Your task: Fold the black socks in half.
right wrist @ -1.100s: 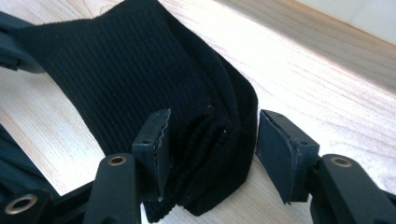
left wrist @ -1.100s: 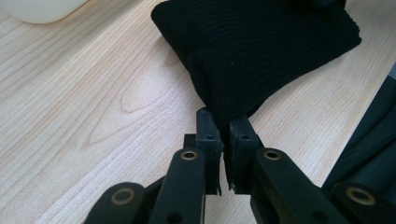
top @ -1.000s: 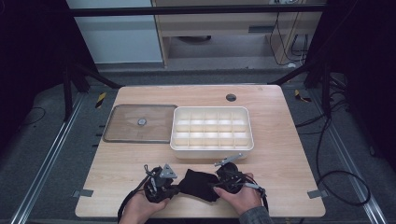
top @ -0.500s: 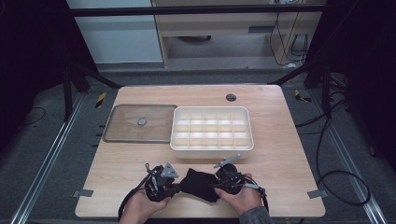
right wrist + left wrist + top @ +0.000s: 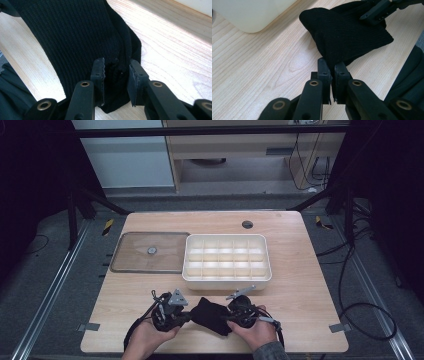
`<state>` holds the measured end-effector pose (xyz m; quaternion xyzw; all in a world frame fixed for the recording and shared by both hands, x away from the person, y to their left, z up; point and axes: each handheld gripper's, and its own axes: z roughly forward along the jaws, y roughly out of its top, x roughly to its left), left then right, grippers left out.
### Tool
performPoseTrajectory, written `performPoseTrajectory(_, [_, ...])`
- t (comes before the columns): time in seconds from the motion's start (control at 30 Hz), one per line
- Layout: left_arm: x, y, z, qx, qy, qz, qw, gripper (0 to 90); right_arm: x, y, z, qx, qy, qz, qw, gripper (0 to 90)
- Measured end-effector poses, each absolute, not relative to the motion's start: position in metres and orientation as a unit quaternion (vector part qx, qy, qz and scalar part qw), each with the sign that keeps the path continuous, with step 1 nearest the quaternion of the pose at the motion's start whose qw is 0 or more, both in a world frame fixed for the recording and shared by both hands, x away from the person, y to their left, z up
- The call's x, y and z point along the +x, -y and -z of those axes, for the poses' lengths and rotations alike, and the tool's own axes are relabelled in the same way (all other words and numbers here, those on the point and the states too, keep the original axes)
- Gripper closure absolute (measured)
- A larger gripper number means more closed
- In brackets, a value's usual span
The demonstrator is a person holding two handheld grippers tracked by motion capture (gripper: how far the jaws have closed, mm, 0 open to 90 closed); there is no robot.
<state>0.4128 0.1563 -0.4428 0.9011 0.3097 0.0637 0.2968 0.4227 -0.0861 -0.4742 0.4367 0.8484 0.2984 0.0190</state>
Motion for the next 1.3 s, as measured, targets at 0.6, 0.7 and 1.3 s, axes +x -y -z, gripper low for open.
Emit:
performPoseTrajectory(0.6, [0.415,-0.160,0.440,0.903,-0.309,-0.065,0.291,86.2,0.424,0.085,0.473,0.438,-0.849,-0.294,0.017,71.7])
performPoseTrajectory(0.7, [0.414,-0.162,0.440,0.903,-0.309,-0.066,0.293,86.3,0.425,0.086,0.474,0.437,-0.849,-0.297,0.015,71.8])
performPoseTrajectory(1.3, [0.393,-0.139,0.415,0.913,-0.253,-0.068,0.312,86.3,0.426,0.081,0.476,0.437,-0.849,-0.299,0.014,72.4])
